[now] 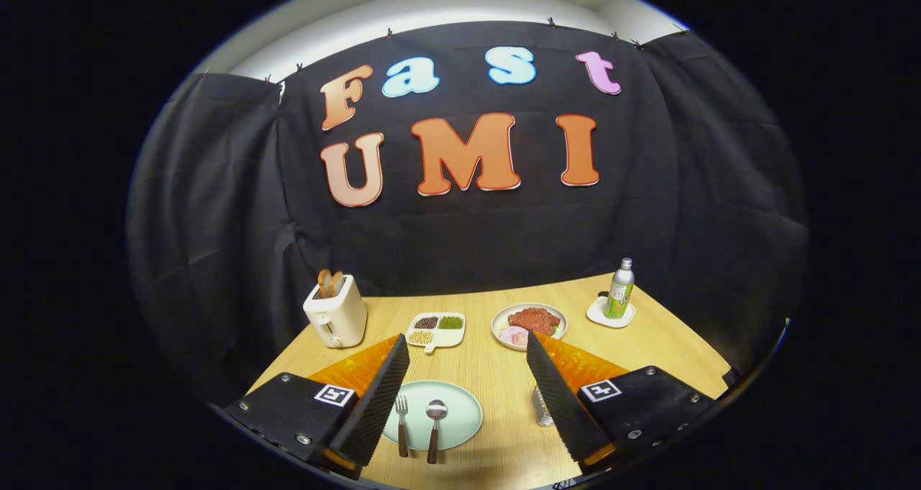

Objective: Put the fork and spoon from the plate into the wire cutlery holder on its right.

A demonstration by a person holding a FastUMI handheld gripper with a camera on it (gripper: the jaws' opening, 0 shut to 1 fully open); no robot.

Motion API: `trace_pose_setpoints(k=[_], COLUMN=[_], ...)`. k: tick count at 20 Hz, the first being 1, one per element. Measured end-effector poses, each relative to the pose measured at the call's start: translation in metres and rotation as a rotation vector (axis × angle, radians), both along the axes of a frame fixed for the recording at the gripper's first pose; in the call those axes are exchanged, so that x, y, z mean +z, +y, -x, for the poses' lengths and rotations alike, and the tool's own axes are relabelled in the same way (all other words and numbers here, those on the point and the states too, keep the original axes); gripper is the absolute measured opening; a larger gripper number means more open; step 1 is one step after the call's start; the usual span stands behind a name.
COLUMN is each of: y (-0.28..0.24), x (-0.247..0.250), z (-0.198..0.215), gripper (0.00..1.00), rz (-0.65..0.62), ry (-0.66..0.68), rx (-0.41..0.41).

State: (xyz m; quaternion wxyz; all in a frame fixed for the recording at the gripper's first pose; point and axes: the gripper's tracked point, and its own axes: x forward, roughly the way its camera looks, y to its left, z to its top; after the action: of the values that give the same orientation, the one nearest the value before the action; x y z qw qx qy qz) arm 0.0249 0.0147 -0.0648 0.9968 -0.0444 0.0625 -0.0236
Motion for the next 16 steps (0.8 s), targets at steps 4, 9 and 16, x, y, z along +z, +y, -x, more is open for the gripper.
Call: trace_pose_setpoints(k=[4, 9, 16], y=[0.010, 0.020, 0.017], x=[-0.053, -0.119, -0.192], z=[-0.017, -0.030, -0.041], gripper=[0.98, 0.99, 0.99], rz=[0.055, 0.069, 0.115], ry=[0.105, 0.239, 0.392], rx=[-0.007, 0.003, 0.010])
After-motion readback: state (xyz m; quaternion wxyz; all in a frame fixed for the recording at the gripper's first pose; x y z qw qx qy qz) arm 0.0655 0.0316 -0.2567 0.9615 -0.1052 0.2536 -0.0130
